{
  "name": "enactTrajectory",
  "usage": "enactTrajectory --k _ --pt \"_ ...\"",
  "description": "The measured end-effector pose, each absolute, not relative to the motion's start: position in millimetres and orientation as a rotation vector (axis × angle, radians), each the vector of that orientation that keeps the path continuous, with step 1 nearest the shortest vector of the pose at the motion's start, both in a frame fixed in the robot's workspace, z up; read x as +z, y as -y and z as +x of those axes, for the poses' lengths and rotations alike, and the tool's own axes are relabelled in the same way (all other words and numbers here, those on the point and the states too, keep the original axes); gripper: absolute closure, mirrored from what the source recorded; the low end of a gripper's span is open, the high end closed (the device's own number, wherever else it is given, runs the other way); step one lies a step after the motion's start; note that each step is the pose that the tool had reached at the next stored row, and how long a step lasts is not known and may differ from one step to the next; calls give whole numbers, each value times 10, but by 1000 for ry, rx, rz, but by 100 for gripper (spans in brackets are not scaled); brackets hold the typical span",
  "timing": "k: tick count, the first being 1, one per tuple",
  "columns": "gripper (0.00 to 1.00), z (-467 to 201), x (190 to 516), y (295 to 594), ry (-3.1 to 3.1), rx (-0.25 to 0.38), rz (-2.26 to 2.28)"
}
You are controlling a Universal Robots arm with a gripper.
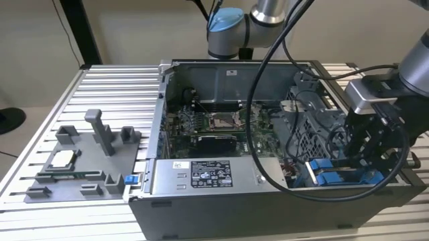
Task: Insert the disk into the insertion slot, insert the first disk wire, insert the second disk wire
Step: 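Insert the first disk wire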
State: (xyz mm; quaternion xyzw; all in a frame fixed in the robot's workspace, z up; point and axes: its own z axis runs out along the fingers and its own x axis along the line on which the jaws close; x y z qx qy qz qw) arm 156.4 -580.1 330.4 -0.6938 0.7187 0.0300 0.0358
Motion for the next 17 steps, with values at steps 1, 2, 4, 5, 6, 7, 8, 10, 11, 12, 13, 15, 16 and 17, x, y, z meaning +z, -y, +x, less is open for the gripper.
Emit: enactTrajectory --k 1,2,4,5,6,7,8,10,11,12,13,15,16,17 --pt "0 1564 3330 5801 -2208 93 -2131" --pt "0 1563 3371 5801 -2209 94 -2131" --pt "0 1564 3463 5801 -2210 94 -2131" --pt "0 1564 3507 5801 -2210 94 -2131" --pt "0 1564 3554 5801 -2210 95 -2131" --pt "0 1565 3598 5801 -2210 95 -2131" --pt "0 1570 3627 5800 -2210 95 -2131" --pt "0 1618 3640 5801 -2210 96 -2131" --pt "0 1661 3645 5801 -2210 95 -2131" --pt "0 1701 3646 5801 -2210 96 -2131" --pt "0 1750 3646 5801 -2210 97 -2131" --pt "0 1839 3646 5801 -2211 98 -2132" --pt "0 1880 3647 5800 -2211 99 -2133" --pt "0 1915 3645 5798 -2212 100 -2133"
